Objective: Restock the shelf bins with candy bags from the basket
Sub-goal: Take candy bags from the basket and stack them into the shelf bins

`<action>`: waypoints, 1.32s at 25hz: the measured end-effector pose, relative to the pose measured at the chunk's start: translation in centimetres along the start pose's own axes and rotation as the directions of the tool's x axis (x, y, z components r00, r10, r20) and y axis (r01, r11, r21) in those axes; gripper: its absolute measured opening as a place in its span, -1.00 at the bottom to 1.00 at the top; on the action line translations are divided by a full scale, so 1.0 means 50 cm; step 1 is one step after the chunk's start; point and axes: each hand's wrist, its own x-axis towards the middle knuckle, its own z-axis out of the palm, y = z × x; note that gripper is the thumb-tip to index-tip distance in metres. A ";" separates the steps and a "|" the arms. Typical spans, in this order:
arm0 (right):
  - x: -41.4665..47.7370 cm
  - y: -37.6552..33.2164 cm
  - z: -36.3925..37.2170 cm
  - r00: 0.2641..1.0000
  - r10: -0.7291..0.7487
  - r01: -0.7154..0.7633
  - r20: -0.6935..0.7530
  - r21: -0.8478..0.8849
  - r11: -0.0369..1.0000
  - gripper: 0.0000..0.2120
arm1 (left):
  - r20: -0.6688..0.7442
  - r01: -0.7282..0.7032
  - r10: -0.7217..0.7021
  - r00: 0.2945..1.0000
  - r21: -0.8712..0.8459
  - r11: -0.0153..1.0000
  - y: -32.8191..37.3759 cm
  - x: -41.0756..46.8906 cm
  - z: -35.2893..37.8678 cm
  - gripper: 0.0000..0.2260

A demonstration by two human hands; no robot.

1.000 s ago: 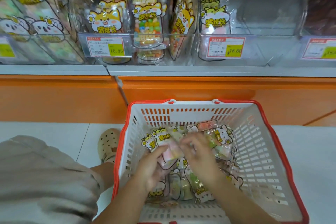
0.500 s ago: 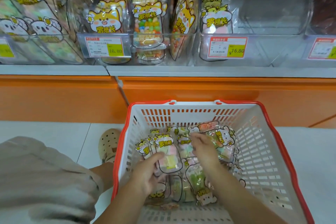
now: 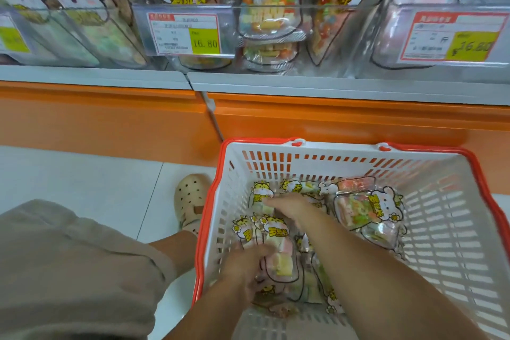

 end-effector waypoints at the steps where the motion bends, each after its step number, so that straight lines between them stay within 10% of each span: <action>1: 0.001 -0.006 0.013 0.999 -0.015 0.010 -0.036 -0.151 0.988 -0.46 | 0.006 -0.005 0.005 1.000 -0.002 1.000 -0.002 0.007 0.000 -0.38; 3: -0.010 -0.016 0.019 0.987 -0.136 0.101 -0.080 -0.346 0.933 -0.70 | 0.023 -0.014 0.014 1.000 0.004 1.000 0.000 0.004 0.005 -0.36; 9: -0.173 -0.002 -0.101 0.736 -0.614 0.608 -0.286 -0.119 0.785 -0.93 | 0.097 -0.082 0.082 0.992 -0.005 0.997 0.013 -0.023 0.020 -0.56; 15: -0.279 0.078 -0.169 0.981 -0.188 0.185 -0.047 0.510 0.840 -0.78 | 0.265 -0.146 0.159 0.951 -0.066 0.987 0.057 -0.096 0.051 -0.38; 19: -0.346 0.097 -0.140 0.971 -0.239 0.180 0.010 0.628 0.757 -0.94 | 0.366 -0.241 0.228 0.902 -0.008 0.970 0.080 -0.143 0.063 -0.62; 22: -0.380 0.099 -0.150 0.952 -0.302 0.218 0.046 0.591 0.776 -0.60 | 0.352 -0.297 0.275 0.895 0.008 0.955 0.094 -0.192 0.073 -0.74; 26: -0.434 0.086 -0.170 0.930 -0.363 0.315 -0.059 0.635 0.705 -0.76 | 0.435 -0.307 0.299 0.850 -0.052 0.950 0.121 -0.258 0.093 -0.16; 29: -0.467 0.075 -0.197 0.906 -0.417 0.360 -0.075 0.654 0.665 -0.35 | 0.484 -0.330 0.336 0.808 -0.101 0.938 0.153 -0.320 0.105 -0.23; 33: -0.531 0.042 -0.251 0.855 -0.516 0.422 -0.046 0.640 0.642 -0.54 | 0.534 -0.371 0.354 0.767 -0.080 0.925 0.198 -0.369 0.137 -0.19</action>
